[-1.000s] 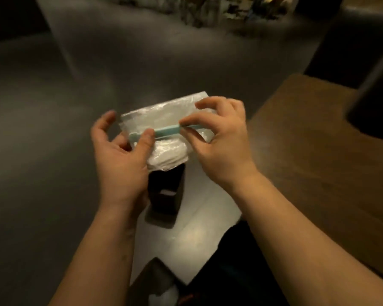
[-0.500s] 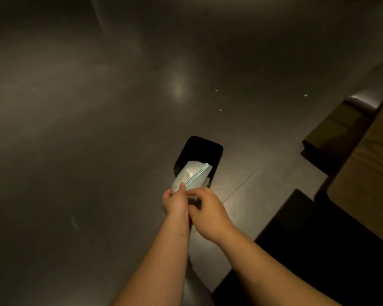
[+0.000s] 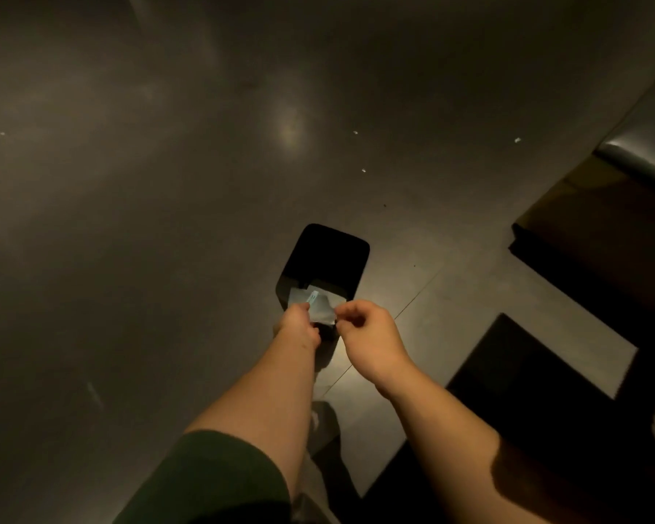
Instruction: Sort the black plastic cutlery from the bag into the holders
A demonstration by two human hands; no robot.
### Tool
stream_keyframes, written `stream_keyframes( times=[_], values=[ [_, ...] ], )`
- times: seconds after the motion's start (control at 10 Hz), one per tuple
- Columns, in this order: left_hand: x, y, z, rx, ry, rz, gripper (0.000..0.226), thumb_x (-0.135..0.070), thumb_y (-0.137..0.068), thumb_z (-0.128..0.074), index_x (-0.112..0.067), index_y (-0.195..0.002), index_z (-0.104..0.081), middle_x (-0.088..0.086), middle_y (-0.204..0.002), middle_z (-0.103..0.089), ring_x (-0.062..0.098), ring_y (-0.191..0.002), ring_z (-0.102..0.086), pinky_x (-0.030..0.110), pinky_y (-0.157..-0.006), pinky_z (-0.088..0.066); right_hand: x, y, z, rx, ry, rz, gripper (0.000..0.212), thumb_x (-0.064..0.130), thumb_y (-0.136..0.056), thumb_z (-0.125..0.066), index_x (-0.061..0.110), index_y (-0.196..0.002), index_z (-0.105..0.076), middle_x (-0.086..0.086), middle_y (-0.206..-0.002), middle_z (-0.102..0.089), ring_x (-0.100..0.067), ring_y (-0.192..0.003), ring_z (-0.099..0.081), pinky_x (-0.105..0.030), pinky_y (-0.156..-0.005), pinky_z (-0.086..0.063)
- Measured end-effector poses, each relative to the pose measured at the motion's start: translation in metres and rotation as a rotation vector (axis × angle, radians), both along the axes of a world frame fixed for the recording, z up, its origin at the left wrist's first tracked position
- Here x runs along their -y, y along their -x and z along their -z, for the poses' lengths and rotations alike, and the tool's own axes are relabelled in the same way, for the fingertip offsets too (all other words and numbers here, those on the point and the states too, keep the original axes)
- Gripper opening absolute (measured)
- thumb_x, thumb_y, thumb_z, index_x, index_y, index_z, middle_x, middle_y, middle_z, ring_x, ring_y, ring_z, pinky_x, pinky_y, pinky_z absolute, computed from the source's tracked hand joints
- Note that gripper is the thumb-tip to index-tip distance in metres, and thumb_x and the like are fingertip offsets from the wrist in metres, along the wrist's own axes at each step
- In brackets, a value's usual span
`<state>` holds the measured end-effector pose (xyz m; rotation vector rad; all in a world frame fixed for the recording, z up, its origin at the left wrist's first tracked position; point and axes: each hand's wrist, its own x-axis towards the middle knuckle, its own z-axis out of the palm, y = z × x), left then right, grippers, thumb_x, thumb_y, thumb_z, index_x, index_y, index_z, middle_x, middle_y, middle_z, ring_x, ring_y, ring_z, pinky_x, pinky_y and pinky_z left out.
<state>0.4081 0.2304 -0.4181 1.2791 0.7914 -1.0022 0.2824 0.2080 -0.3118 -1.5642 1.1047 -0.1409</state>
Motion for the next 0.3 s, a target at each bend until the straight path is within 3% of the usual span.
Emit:
stream_keyframes(
  times=[0.1, 0.2, 0.3],
  values=[
    [-0.01, 0.005, -0.012, 0.006, 0.051, 0.037, 0.049, -0.022, -0.099, -0.059, -0.007, -0.144, -0.047, 0.012, -0.144, -0.053, 0.027, -0.131, -0.052, 0.038, -0.104, -0.043, 0.004, 0.002, -0.003, 0.019, -0.03, 0.046, 0.019, 0.009, -0.098, -0.057, 0.025, -0.105, -0.068, 0.009, -0.103, -0.066, -0.004, -0.096, -0.06, -0.013, -0.074, -0.045],
    [-0.025, 0.011, -0.025, 0.014, 0.161, 0.045, 0.057, -0.029, -0.101, -0.058, -0.008, -0.151, -0.039, 0.012, -0.156, -0.04, 0.029, -0.145, -0.038, 0.044, -0.119, -0.033, 0.004, 0.01, -0.01, 0.052, -0.07, 0.08, 0.019, 0.007, -0.097, -0.057, 0.023, -0.099, -0.068, 0.003, -0.098, -0.067, -0.009, -0.091, -0.063, -0.017, -0.07, -0.047],
    [-0.036, 0.019, -0.029, 0.053, 0.11, 0.003, 0.044, -0.021, -0.104, -0.051, -0.006, -0.146, -0.045, 0.011, -0.145, -0.052, 0.027, -0.135, -0.05, 0.039, -0.105, -0.045, -0.003, 0.025, -0.021, 0.067, -0.078, 0.076, 0.016, 0.009, -0.098, -0.057, 0.021, -0.1, -0.068, -0.001, -0.099, -0.067, -0.012, -0.089, -0.063, -0.02, -0.07, -0.048]
  ],
)
